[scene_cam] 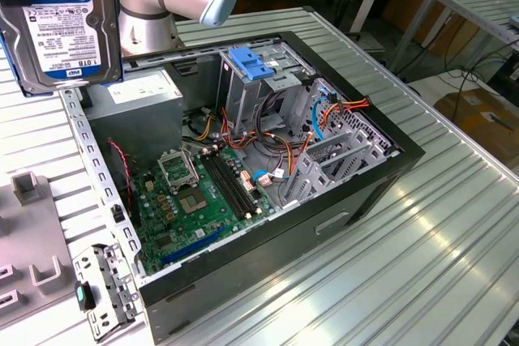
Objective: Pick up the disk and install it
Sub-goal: 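Pick up the disk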
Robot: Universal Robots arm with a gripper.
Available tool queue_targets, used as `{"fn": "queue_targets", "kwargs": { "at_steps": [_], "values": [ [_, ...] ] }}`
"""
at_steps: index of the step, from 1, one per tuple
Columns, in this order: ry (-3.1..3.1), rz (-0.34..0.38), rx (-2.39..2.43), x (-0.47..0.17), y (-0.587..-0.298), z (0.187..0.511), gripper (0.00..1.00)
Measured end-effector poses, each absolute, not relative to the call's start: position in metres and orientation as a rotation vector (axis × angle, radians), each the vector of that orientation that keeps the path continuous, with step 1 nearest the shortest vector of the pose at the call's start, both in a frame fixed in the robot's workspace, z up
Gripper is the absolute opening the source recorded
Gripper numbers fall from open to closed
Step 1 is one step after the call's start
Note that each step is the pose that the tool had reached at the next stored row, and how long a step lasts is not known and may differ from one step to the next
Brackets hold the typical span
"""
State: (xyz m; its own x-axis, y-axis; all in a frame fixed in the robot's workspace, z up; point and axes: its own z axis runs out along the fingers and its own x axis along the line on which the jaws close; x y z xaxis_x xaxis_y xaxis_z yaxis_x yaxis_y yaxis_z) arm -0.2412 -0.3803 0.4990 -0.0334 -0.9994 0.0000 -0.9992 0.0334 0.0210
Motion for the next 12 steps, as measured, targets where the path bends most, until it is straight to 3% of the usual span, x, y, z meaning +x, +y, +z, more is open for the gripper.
{"fn": "queue_targets", "kwargs": {
  "at_steps": [12],
  "values": [
    [-2.249, -0.024, 2.172, -0.204, -0.380, 0.499, 0.37]
  ]
}}
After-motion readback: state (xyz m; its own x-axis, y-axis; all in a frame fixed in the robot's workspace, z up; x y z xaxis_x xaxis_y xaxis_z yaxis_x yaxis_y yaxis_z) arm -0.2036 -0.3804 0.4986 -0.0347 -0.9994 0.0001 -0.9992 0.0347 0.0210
